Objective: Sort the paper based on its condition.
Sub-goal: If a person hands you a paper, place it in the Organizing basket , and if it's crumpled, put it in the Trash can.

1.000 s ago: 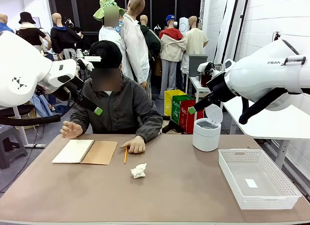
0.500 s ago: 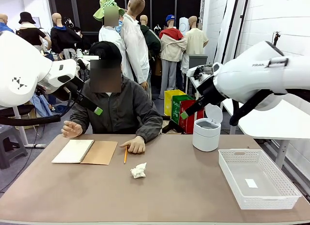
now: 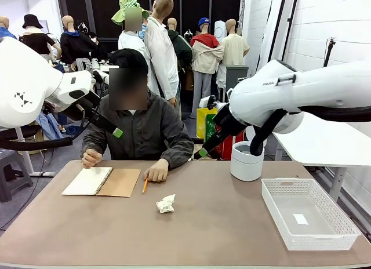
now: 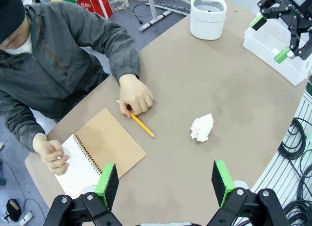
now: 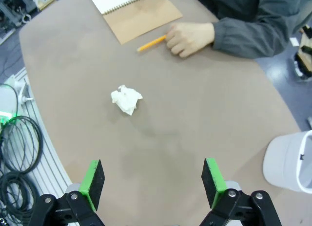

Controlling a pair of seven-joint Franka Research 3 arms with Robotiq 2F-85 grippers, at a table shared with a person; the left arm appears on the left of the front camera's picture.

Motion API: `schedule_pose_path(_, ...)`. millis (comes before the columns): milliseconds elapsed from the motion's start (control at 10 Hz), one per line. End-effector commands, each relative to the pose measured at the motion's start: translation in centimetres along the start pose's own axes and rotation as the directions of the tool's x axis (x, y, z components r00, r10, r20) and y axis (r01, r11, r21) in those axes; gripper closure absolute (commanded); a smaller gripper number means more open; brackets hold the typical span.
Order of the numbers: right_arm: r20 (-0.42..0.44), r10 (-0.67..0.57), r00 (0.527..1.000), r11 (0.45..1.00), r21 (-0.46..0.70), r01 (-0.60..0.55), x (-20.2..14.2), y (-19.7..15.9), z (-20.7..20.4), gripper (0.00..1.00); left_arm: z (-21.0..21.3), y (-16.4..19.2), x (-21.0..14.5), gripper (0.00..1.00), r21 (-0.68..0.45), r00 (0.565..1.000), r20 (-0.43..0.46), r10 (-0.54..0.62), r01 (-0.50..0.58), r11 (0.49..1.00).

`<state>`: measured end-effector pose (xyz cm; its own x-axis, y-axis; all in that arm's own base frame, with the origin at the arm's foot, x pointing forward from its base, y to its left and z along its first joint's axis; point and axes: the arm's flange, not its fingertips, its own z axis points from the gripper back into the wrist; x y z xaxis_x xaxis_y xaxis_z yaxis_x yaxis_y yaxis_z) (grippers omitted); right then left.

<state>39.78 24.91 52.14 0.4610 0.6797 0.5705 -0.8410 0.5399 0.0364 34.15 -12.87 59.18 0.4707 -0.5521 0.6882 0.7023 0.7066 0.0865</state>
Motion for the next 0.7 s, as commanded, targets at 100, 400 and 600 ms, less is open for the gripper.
schedule_pose_path(100, 0.003, -0.007, 1.0, 0.999, 0.032, 0.007, -0.28, -1.05, 0.15, 0.0, 0.14, 0.19, 0.09, 0.0, -0.005, 1.0, -0.004, 0.003, -0.003, 1.0)
schedule_pose_path(400, -0.014, -0.009, 1.0, 1.0, 0.005, 0.009, -0.04, -0.26, -0.77, 0.0, 0.14, 0.19, 0.09, 0.0, -0.005, 1.0, -0.004, 0.003, -0.003, 1.0)
schedule_pose_path(600, -0.014, -0.009, 1.0, 1.0, 0.005, 0.009, -0.04, -0.26, -0.77, 0.0, 0.14, 0.19, 0.09, 0.0, -0.005, 1.0, -0.004, 0.003, -0.003, 1.0)
